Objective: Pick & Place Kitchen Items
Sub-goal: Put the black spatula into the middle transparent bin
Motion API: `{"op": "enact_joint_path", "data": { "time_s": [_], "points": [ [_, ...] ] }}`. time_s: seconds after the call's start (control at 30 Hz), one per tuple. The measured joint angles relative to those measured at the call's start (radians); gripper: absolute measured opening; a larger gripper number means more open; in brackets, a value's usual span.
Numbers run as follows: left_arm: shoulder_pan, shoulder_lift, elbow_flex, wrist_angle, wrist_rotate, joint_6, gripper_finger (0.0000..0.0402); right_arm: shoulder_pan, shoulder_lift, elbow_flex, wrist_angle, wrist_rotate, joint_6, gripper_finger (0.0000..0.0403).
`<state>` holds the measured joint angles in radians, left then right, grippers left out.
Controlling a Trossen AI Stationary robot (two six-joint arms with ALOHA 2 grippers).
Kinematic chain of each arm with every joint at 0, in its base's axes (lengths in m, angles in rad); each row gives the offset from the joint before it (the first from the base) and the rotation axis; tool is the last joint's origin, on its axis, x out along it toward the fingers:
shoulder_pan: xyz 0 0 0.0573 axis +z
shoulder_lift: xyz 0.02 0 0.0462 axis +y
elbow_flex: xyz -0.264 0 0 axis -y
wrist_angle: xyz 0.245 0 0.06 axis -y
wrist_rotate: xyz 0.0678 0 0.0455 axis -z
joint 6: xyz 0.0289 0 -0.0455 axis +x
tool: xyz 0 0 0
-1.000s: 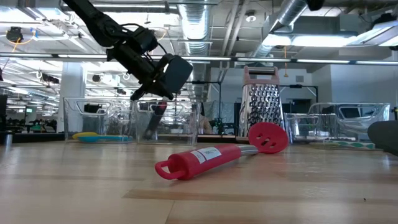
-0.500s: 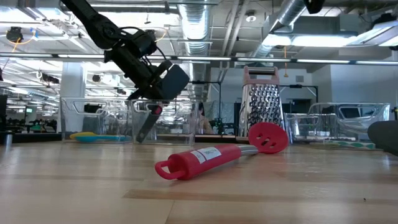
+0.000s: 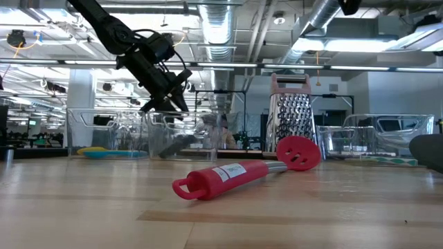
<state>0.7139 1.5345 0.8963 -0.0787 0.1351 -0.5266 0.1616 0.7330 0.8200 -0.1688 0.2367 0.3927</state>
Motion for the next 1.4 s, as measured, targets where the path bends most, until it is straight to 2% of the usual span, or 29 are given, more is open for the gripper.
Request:
{"op": "enact_joint_path", "data": {
  "time_s": [0.17, 0.33, 0.47, 0.7, 0.83, 1.1, 1.4],
  "points": [
    [0.0, -0.006, 0.0, 0.024, -0.007, -0.001, 0.0141, 0.0, 0.0, 0.0, 0.0, 0.0, 0.0, 0.0136],
    [-0.002, -0.042, 0.0, 0.067, 0.045, -0.001, 0.0139, 0.0, 0.0, 0.0, 0.0, 0.0, 0.0, 0.0138],
    [-0.011, -0.105, -0.001, 0.077, 0.1, -0.001, 0.0116, 0.0, 0.0, 0.0, 0.0, 0.0, 0.0, 0.0137],
    [-0.065, -0.282, -0.001, 0.085, 0.101, 0.103, 0.0044, 0.0, 0.0, 0.0, 0.0, 0.0, 0.0, 0.0132],
    [-0.123, -0.394, -0.001, 0.084, 0.102, 0.135, 0.0006, 0.0, 0.0, 0.0, -0.001, 0.0, 0.0, 0.0131],
    [-0.289, -0.581, -0.001, 0.081, 0.104, 0.134, 0.0006, 0.0, 0.0, 0.0, -0.001, 0.0, 0.0, 0.0131],
    [-0.517, -0.639, 0.0, 0.079, 0.104, 0.128, 0.0004, 0.0, 0.0, 0.0, -0.011, 0.0, 0.0, 0.0131]
  ]
}}
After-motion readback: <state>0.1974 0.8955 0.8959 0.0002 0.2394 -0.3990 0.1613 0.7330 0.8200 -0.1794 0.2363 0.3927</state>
